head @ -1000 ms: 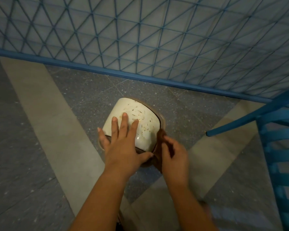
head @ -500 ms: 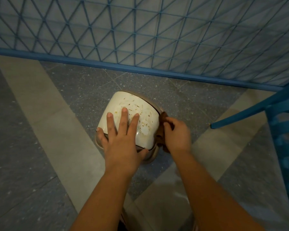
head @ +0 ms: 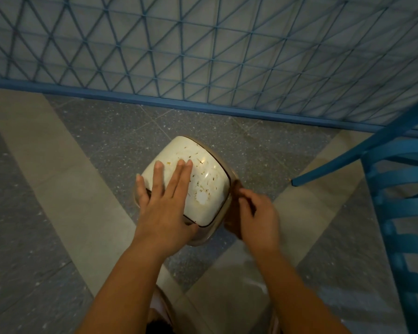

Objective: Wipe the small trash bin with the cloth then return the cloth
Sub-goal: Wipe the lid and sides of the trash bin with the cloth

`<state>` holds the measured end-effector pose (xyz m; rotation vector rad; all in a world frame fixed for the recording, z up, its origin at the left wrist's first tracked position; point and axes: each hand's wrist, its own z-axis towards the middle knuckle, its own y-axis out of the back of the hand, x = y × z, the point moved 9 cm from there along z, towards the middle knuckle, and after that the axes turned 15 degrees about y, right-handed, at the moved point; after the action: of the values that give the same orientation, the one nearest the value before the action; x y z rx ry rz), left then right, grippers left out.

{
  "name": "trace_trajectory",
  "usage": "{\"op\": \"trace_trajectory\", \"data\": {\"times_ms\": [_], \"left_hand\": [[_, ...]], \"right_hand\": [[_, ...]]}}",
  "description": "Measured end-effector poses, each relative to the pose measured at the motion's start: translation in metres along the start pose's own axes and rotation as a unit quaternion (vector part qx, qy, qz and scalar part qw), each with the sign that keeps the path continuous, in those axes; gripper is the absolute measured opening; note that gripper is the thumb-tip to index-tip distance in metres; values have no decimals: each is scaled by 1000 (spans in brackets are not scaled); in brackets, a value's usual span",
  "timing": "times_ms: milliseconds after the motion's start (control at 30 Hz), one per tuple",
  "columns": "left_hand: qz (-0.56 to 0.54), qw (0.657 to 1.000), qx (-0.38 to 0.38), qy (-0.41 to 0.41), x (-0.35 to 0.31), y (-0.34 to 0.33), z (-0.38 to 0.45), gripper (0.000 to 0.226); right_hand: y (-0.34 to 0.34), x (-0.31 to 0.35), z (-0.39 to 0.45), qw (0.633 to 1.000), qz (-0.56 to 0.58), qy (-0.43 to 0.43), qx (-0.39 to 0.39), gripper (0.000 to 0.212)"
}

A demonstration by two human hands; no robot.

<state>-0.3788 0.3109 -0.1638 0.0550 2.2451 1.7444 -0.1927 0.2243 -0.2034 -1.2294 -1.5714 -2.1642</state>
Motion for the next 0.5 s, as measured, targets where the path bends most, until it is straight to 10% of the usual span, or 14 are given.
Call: {"op": "trace_trajectory", "data": {"times_ms": [233, 500], "left_hand": [[-56, 969, -50, 234, 37, 19, -1, 122], [-33, 981, 3, 193, 44, 10, 12, 114]], "right_hand": [[-18, 20, 65, 994, -45, 71, 70, 44], [-17, 15, 54, 989, -76, 91, 92, 36]]}}
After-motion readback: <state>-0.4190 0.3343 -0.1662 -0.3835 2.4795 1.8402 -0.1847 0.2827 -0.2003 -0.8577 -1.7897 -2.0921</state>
